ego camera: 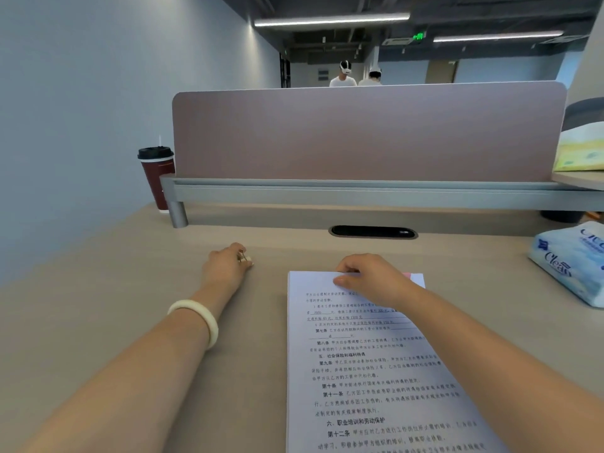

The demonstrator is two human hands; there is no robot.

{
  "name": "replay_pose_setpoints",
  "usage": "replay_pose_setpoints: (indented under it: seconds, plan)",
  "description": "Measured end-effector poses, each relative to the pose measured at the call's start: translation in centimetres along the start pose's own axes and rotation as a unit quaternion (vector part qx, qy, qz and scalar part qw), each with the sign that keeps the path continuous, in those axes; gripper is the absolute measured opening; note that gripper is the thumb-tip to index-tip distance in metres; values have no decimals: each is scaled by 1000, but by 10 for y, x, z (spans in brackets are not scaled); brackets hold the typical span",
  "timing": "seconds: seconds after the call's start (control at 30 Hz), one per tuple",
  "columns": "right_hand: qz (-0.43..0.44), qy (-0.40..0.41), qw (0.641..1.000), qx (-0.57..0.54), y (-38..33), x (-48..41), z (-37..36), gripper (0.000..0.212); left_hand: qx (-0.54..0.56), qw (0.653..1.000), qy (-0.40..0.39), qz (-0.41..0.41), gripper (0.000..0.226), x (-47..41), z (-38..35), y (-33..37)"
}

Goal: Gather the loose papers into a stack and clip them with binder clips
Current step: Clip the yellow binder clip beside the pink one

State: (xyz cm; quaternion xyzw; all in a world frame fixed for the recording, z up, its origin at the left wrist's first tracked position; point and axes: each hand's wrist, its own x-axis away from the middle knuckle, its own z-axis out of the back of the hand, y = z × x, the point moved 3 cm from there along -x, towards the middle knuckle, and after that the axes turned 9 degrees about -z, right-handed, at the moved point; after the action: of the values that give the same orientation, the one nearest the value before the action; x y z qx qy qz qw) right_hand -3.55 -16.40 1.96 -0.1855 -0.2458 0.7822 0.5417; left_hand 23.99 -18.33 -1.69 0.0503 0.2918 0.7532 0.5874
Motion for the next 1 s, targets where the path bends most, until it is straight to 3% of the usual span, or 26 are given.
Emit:
replay_pose_setpoints:
  seconds: [0.13,0.23,0.4,0.57,0.73,0.83,1.0]
  plan:
    - [7,4,1000,-2,1,2,1,18,81,995,32,-58,15,9,1,18]
    - [6,3,1000,-9,3,8,7,19,152,986,28,-68,14,20,5,36]
    - [3,-3,1000,-3,15,26,28,20,367,922,-97,-80,24,47,24,93]
    - [-2,-12,1000,2,28,45,47,12,381,898,-183,-124,22,68,39,148]
    - [6,-19,1000,-11,34,57,53,6,360,906,-178,-137,17,78,37,180]
    - [13,-22,1000,-17,34,59,53,7,334,915,-171,-149,1,84,37,190]
    - [15,-25,999,-24,33,59,52,7,281,930,-155,-178,14,86,38,196]
